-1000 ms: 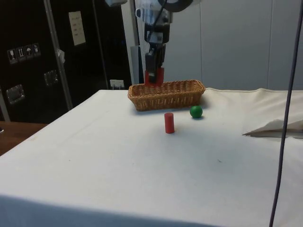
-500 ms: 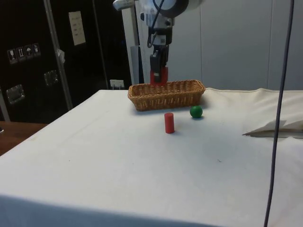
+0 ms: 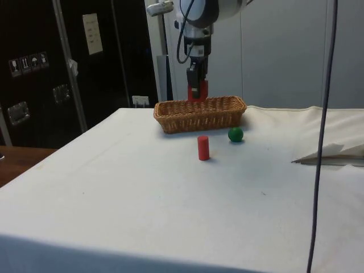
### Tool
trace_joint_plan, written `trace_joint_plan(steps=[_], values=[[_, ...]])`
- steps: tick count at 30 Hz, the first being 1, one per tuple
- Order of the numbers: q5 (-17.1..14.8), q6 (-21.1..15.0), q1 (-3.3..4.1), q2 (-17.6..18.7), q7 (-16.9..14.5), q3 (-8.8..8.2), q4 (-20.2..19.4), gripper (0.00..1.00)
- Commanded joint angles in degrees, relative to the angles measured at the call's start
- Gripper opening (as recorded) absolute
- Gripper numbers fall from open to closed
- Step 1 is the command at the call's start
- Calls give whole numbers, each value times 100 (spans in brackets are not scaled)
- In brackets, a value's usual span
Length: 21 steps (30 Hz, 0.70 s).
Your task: Pick up the object to the left of the cylinder and place it into the basket.
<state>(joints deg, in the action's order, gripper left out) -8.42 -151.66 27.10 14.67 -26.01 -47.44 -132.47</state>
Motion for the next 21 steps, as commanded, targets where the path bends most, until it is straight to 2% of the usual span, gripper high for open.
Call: trace_joint_plan(steps=[1, 2, 3, 6, 7, 10, 11, 12, 13, 18, 19, 20, 21], values=[[-126, 11, -86, 29, -149, 40, 34, 0], [-52, 0, -6, 52, -57, -23, 23, 0], [-178, 11, -97, 80, -212, 23, 57, 0], [-344, 6, -126, 235, -378, -23, 132, 0], [-476, 6, -160, 350, -510, -52, 189, 0], [-699, 6, -195, 539, -699, -80, 292, 0], [-653, 0, -103, 573, -636, -178, 275, 0], [-773, 11, -206, 602, -756, -92, 332, 0], [-928, 17, -229, 733, -871, -103, 413, 0], [-1318, 17, -275, 1049, -1123, -115, 613, 0], [-1306, 6, -189, 1100, -1089, -206, 602, 0], [-1467, 17, -275, 1152, -1203, -115, 676, 0], [-1467, 17, -275, 1152, -1203, -115, 676, 0]])
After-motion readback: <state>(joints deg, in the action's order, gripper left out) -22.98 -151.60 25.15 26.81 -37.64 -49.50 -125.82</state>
